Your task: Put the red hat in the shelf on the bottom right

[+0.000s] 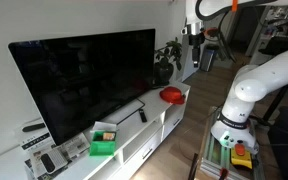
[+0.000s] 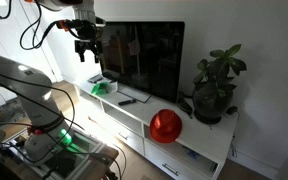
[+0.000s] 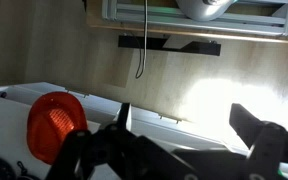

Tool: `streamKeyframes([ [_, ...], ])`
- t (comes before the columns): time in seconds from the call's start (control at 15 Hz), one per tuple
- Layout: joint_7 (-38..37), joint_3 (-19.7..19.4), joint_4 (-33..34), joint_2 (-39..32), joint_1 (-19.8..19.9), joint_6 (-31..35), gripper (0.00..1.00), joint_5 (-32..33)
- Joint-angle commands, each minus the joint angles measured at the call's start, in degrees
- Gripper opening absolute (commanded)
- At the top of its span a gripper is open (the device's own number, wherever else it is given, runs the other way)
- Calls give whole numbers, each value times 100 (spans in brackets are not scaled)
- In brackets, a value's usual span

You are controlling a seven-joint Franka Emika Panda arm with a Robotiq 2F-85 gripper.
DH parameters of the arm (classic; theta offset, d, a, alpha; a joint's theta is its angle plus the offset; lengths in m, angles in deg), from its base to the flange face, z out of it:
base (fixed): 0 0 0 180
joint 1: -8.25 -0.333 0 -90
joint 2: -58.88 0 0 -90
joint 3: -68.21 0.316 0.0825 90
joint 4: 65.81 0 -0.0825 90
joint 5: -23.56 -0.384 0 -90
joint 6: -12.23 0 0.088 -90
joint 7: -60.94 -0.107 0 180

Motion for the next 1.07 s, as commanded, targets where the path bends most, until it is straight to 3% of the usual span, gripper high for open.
streamKeyframes([
  [0.0, -46, -59, 10, 4, -81, -18, 100, 32],
  [0.4, -46, -59, 10, 4, -81, -18, 100, 32],
  [0.53, -415, -190, 384, -1013, 109, -13, 100, 2],
  [0.6, -601, -303, 307, -1297, 211, 412, 100, 151],
  [1.0, -1735, -601, 507, -3236, 488, 1455, 100, 408],
])
